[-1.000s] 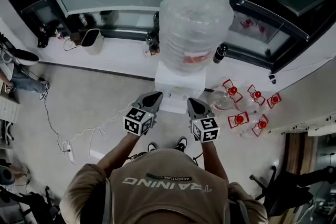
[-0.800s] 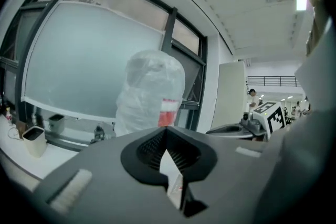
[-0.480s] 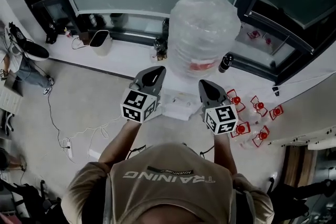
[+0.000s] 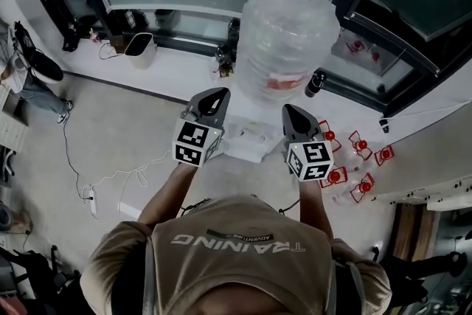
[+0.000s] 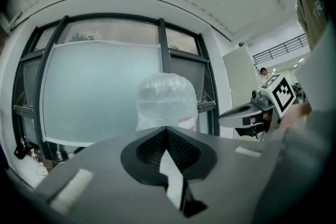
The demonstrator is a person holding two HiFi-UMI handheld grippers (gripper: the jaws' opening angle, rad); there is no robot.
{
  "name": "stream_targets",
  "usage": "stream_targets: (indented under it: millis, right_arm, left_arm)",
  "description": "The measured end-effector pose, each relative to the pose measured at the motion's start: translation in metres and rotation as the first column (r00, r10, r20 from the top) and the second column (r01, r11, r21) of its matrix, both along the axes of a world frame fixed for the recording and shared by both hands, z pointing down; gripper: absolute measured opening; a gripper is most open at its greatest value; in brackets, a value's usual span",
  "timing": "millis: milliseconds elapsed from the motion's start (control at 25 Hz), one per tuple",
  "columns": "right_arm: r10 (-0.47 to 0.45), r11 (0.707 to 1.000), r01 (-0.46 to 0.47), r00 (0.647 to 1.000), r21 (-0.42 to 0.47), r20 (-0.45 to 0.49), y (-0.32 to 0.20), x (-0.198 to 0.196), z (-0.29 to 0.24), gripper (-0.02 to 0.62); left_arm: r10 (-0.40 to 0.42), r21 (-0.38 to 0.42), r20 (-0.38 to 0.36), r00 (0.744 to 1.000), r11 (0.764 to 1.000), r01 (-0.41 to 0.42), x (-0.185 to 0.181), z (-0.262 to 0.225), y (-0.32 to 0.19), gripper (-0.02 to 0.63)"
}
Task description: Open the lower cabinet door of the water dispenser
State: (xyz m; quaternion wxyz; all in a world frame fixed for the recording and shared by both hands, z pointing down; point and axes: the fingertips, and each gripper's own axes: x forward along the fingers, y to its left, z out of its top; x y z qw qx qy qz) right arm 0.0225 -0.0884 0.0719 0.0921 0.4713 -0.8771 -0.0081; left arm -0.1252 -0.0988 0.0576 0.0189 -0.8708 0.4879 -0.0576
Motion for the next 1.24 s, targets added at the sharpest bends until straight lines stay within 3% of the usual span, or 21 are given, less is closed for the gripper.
stream_targets:
  millis: [160, 1000, 1240]
  right_arm:
    - [0.024, 1.0, -0.023, 0.999, -0.004, 0.043, 0.008, 0.007, 0.009, 0.008]
    - [-0.003, 1.0, 0.003, 1.0, -0.016, 0.005, 0.036, 0.003, 0.018, 0.008]
    - [0.009, 0.999, -0.009, 1.0, -0.032, 0.001, 0.041, 0.01, 0.029, 0.008]
  left_arm:
    - [0.022, -0.033, -0.011, 1.0, 0.999, -0.022, 0.006, 0.012, 0.01, 0.008]
    - [0.039, -0.073, -0.029, 0.999, 0.997, -0.041, 0.014, 0.022, 0.039, 0.008]
    - [0.07, -0.052, -0.054, 0.996, 0.996, -0.073, 0.036, 0.015, 0.041, 0.008]
